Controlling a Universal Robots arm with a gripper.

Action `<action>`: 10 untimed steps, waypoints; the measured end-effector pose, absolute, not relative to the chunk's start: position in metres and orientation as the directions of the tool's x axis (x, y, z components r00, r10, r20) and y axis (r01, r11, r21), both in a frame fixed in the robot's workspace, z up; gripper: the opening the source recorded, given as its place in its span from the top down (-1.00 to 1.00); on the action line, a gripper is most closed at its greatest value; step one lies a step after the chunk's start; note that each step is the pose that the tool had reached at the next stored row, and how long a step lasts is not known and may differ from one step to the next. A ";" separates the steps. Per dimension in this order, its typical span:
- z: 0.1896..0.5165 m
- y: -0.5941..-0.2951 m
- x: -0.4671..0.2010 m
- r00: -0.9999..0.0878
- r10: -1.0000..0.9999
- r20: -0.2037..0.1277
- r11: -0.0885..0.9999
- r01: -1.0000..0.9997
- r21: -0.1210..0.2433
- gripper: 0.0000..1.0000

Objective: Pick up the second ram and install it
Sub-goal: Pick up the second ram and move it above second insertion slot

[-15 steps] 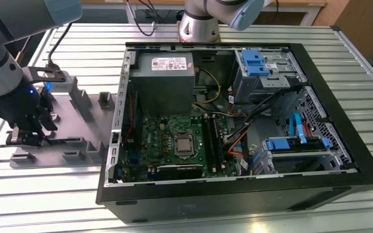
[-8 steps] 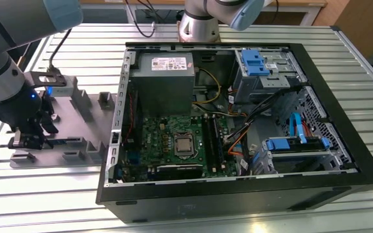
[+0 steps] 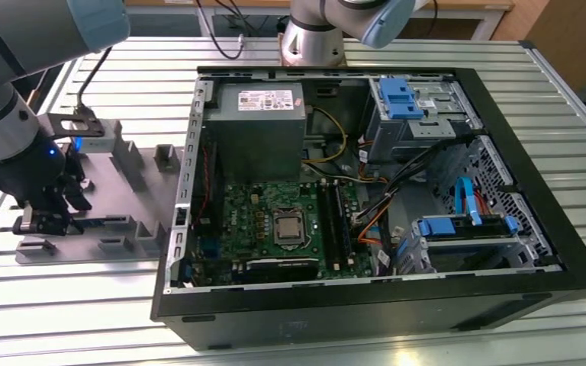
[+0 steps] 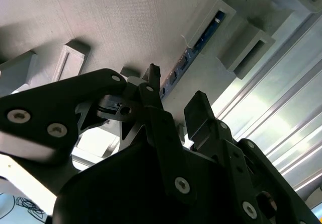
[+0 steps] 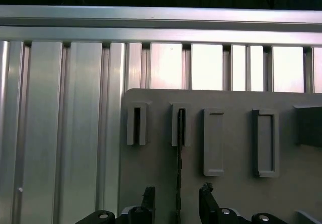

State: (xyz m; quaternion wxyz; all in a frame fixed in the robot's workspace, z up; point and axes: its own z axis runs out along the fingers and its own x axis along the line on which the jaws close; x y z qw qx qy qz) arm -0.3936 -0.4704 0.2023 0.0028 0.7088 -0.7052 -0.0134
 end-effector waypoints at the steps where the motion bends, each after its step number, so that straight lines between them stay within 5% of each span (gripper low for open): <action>1: 0.202 -0.470 -0.394 0.005 -1.000 -0.015 -0.005 -1.000 0.023 0.06; 10: 0.198 -0.470 -0.396 0.005 -1.000 -0.015 -0.005 -1.000 0.023 0.06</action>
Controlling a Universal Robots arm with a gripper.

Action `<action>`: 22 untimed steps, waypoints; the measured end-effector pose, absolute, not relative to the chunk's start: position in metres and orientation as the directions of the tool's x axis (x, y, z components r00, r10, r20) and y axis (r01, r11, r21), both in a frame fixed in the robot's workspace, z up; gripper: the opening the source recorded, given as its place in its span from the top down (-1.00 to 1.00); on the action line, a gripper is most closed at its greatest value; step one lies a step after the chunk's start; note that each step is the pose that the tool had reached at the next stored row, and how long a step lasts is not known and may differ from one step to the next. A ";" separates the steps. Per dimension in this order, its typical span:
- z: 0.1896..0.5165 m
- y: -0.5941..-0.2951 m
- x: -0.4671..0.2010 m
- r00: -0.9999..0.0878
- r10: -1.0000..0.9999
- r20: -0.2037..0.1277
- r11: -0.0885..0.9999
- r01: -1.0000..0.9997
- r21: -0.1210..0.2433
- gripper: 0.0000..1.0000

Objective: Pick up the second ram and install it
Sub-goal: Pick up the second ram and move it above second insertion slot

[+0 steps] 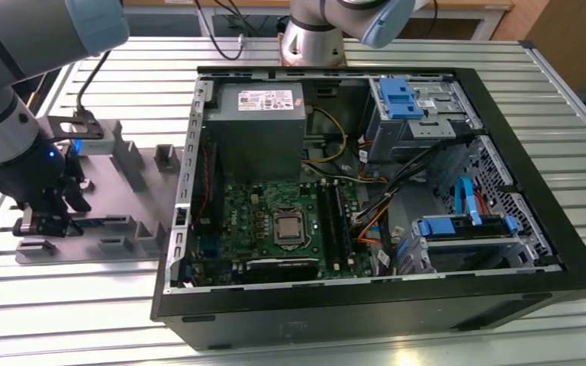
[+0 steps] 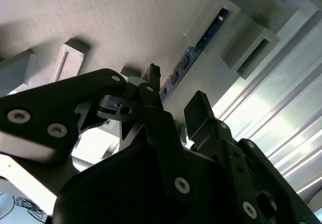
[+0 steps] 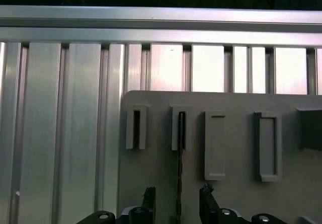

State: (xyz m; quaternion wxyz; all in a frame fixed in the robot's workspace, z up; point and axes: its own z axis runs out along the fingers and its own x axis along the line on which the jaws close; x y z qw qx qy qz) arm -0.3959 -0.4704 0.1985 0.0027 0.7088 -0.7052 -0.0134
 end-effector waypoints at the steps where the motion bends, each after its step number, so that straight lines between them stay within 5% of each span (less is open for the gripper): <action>1: 0.198 -0.470 -0.396 0.005 -1.000 -0.015 -0.005 -1.000 0.023 0.06; 12: 0.192 -0.470 -0.399 0.005 -1.000 -0.015 -0.005 -1.000 0.023 0.09; 15: 0.191 -0.470 -0.399 0.005 -1.000 -0.015 -0.005 -1.000 0.023 0.34; 22: 0.190 -0.470 -0.400 0.005 -1.000 -0.015 -0.005 -1.000 0.023 0.51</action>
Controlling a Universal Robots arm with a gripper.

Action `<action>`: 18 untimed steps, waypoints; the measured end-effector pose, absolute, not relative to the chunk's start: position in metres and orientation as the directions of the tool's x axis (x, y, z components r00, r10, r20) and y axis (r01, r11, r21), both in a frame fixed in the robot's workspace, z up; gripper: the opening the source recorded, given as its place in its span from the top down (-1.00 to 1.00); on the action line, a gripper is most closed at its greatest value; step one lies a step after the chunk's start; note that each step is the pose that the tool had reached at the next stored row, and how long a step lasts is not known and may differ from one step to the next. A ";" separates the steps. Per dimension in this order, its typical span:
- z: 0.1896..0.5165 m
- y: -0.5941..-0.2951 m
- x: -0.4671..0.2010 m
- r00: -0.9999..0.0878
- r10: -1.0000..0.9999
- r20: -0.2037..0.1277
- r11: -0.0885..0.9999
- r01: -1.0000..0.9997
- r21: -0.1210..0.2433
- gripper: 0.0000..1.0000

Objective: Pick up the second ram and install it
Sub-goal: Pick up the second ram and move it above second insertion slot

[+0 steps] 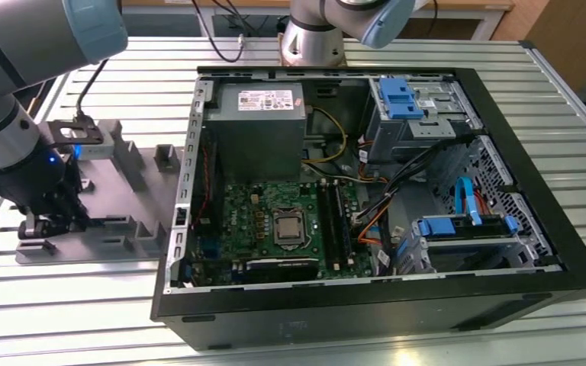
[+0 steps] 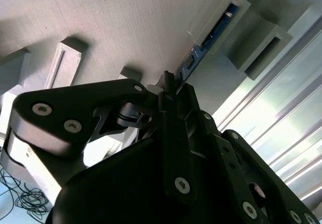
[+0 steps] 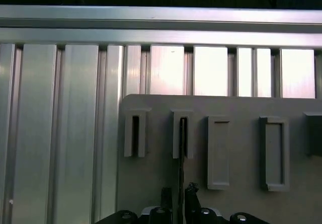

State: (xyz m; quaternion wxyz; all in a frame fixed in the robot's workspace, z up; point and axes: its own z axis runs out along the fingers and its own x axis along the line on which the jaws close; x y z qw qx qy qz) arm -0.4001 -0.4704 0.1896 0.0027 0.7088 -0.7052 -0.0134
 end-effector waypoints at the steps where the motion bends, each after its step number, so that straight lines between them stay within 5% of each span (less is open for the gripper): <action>1: 0.189 -0.470 -0.401 0.005 -1.000 -0.015 -0.005 -1.000 0.023 0.51; 13: 0.189 -0.470 -0.403 0.005 -1.000 -0.015 -0.005 -1.000 0.023 0.51; 18: 0.188 -0.470 -0.403 0.005 -1.000 -0.015 -0.005 -1.000 0.023 0.68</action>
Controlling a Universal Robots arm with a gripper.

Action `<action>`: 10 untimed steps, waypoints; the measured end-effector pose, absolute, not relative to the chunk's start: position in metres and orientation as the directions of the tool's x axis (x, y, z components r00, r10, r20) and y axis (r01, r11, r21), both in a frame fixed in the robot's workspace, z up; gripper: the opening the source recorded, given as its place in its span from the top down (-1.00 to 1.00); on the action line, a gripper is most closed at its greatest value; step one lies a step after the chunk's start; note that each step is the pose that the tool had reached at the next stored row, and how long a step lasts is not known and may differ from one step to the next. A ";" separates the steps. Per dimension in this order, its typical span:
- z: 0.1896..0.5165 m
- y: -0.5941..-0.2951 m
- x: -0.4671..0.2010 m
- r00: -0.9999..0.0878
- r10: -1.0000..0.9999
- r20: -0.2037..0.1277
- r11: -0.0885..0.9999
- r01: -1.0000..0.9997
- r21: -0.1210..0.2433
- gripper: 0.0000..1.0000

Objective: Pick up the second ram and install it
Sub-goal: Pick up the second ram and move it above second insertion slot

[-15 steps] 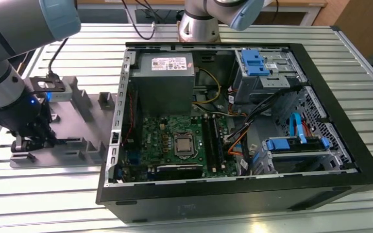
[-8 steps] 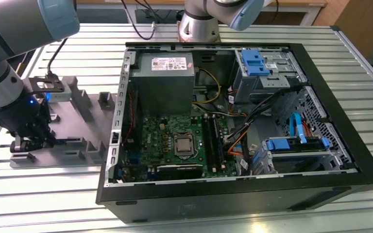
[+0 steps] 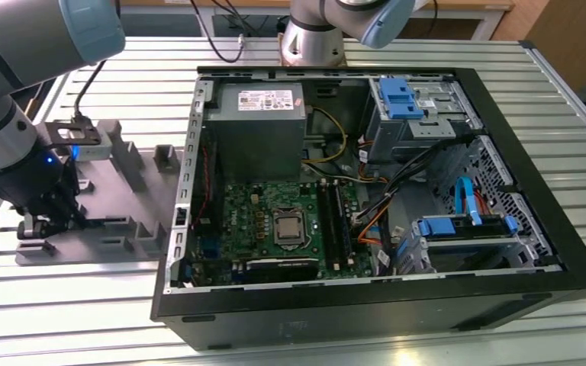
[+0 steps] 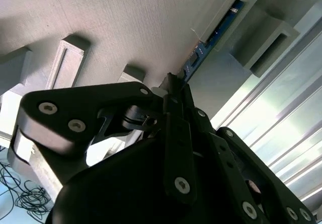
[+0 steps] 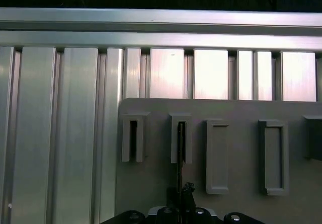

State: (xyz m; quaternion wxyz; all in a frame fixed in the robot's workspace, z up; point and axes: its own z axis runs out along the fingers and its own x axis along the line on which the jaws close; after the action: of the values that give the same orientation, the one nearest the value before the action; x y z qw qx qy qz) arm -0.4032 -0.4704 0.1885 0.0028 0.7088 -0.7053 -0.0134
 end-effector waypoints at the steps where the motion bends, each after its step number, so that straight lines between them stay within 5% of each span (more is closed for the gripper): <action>1: 0.188 -0.470 -0.403 0.005 -1.000 -0.015 -0.005 -1.000 0.023 0.68; 10: 0.188 -0.470 -0.403 0.005 -1.000 -0.015 -0.005 -1.000 0.023 0.72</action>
State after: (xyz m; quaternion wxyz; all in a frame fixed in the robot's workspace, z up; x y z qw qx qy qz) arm -0.4032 -0.4704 0.1884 0.0028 0.7088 -0.7053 -0.0134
